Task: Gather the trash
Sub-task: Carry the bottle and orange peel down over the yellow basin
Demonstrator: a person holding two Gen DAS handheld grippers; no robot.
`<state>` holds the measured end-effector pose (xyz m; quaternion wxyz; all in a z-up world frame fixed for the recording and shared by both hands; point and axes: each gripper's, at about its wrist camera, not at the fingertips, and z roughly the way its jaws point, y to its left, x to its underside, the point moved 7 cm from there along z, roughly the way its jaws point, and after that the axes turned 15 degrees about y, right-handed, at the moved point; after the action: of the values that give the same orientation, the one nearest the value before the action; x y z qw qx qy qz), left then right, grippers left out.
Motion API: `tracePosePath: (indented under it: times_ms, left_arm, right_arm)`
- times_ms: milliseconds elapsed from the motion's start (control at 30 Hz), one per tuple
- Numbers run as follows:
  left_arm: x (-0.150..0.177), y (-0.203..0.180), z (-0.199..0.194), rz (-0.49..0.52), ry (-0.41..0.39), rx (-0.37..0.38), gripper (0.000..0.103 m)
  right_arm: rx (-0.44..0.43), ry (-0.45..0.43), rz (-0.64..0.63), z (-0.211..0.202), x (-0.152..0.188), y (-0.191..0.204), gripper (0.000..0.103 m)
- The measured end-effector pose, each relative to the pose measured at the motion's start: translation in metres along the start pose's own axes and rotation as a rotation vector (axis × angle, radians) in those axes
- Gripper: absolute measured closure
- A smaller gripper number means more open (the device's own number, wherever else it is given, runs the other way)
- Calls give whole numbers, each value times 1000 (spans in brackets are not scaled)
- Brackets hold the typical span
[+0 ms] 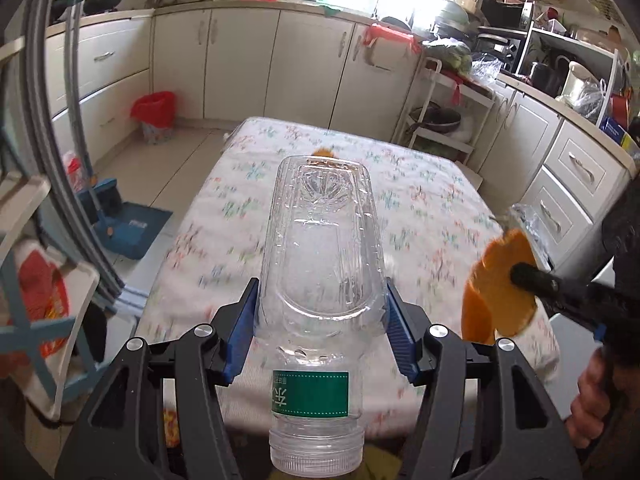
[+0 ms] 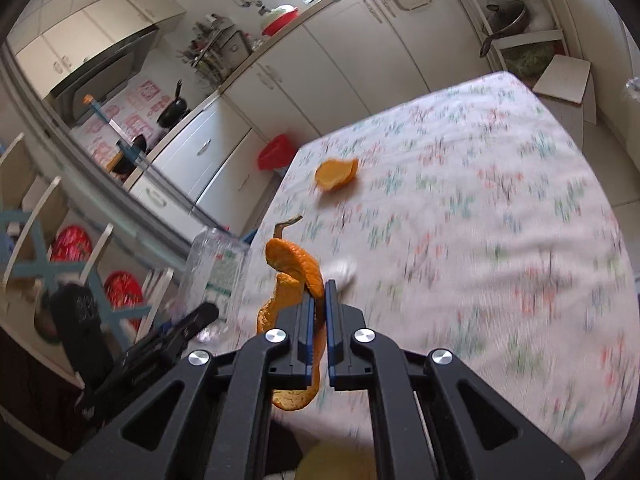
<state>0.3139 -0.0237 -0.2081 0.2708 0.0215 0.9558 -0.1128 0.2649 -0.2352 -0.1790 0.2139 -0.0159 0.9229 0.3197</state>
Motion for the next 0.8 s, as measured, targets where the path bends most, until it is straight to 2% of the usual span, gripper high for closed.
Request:
tracePosePath:
  times_ms: [200,300,500,800]
  left_arm:
    - [45,5,-13,-7,28,2,48]
    - [60,5,-19,-3,35,4,48]
    - [84,6,-30,2,42,3,48]
    - [99,7,-40,7,40,-2,48]
  right_arm:
    - [-32,85,28,10,75,8,97]
    - [-27,125,26,16,100,11,97]
    - [-4,169,23,23,124,14,97]
    - [18,198,28,26,147,13,97]
